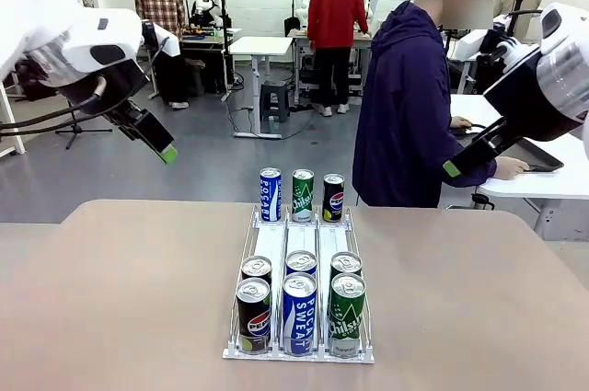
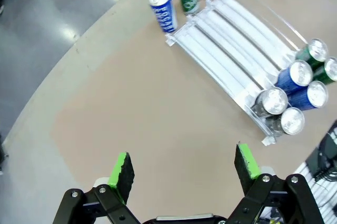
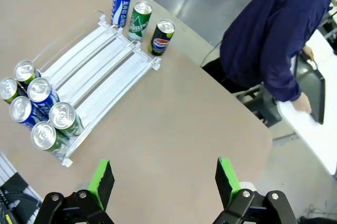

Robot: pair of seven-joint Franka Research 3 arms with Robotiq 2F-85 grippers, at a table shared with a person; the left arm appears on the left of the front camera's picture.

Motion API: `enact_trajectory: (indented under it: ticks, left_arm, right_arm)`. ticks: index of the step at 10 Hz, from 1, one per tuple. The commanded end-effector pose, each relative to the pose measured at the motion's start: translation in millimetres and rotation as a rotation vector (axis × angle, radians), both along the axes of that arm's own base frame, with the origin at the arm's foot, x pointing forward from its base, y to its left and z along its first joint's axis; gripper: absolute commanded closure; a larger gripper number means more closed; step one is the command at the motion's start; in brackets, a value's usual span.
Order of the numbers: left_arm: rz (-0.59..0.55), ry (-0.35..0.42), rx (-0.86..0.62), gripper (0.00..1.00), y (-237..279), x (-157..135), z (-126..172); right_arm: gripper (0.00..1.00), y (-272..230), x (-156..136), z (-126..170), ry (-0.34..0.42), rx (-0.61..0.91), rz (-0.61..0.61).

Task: Retrieve and hand over the desired beverage to the person.
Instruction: Pick up a can of the same type that the person held from the Automatic Can Dispenser.

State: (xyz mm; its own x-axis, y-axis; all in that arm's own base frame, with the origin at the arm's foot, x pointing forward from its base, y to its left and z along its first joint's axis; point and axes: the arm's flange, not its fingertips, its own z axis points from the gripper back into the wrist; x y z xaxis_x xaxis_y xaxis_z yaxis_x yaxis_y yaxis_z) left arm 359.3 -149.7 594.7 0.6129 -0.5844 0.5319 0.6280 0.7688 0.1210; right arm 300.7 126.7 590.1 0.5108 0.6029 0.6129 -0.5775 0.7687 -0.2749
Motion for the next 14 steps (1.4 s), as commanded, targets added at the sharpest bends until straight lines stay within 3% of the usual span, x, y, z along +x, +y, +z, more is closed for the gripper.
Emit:
enact_trajectory:
  ticks: [1, 3, 7, 10, 11, 14]
  left_arm:
    - [-0.137, 0.106, -0.179, 0.0, 50.0, -6.0, 22.7]
    - [-0.175, 0.191, -0.391, 0.0, 119.9, -3.7, 34.3]
    - [0.025, 0.103, -0.616, 0.0, 223.7, -15.5, 36.5]
    - [0.124, 0.076, -0.659, 0.0, 243.2, -16.2, 31.6]
    - [0.075, 0.112, -0.635, 0.0, 251.5, -21.5, 37.3]
    - [0.075, 0.112, -0.635, 0.0, 251.5, -21.5, 37.3]
  right_arm:
    - [0.0, -55.1, -2.1, 6.6, 0.12, 0.185, 0.134]
    - [0.0, -130.0, 4.2, 2.6, 0.196, 0.407, 0.17]
    - [0.0, -231.7, -11.9, 0.1, 0.112, 0.703, 0.05]
    - [0.0, -247.7, -21.4, -0.8, 0.071, 0.728, -0.016]
    - [0.0, -258.1, -20.2, 4.3, 0.097, 0.732, 0.005]
    - [0.0, -258.1, -20.2, 4.3, 0.097, 0.732, 0.005]
